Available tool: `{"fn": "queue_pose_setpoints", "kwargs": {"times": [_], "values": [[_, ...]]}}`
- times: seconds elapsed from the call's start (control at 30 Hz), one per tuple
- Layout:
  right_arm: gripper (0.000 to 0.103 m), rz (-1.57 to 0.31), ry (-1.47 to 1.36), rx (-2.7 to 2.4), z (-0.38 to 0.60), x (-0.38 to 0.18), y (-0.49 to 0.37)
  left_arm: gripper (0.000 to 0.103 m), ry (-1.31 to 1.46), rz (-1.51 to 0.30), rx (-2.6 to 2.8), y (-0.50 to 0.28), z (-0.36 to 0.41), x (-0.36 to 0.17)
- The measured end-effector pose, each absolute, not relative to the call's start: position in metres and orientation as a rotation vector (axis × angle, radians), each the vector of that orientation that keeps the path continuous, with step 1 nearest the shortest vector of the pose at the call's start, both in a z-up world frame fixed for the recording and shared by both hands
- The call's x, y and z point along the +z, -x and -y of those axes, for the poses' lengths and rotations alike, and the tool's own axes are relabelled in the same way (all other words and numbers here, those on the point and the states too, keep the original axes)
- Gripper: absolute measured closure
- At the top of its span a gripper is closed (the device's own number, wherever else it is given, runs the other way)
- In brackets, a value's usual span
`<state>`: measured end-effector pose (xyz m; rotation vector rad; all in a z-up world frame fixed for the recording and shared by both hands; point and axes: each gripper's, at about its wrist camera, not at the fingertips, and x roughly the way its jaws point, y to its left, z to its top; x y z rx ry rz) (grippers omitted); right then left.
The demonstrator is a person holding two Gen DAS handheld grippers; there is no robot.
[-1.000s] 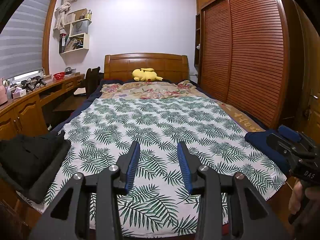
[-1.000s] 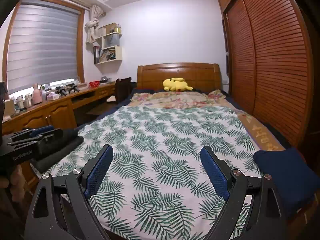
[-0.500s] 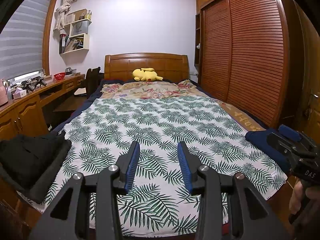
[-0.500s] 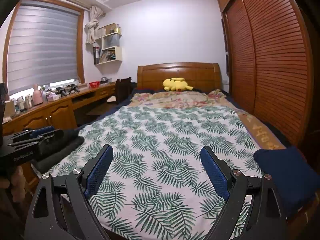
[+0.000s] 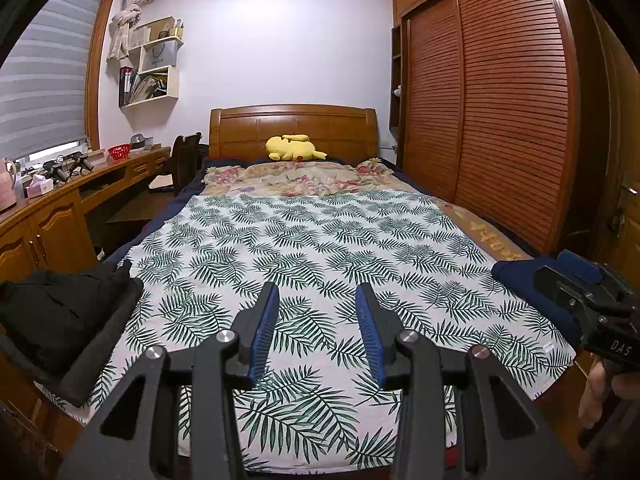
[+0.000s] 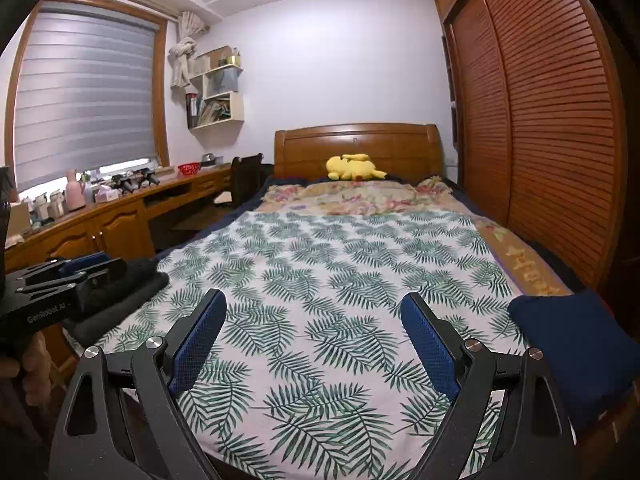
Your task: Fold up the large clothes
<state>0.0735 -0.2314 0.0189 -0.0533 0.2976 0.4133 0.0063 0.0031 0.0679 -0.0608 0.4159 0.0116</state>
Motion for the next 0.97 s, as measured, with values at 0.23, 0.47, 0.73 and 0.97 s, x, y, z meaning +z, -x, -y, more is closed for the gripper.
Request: {"fn": "queue_pose_setpoints", "kwargs": {"times": [0.23,0.47,0.73,0.97], "values": [[0.012,-0.298,0.054,0.413,0.2316,0.0186,-0.0735,0.064,0.061,-0.416,0.012,-0.0059,-0.0031,0.0674],[0.012,-0.299,0.053,0.414,0.2301,0.0182,-0.0710,0.064,0.061,-0.416,0.012,-0.0059,-0.0032,0.0674],[0.012,-0.299,0.052,0.414,0.2295,0.0181,-0.0701,0.063,0.061,-0.416,0.012,-0.0057,-0.0037,0.0677],[0.012,-0.300,0.051,0.414,0.2295,0.0183,-0.0710,0.063,0.060,-0.416,0.012,-0.0063,-0.0025,0.0677]]}}
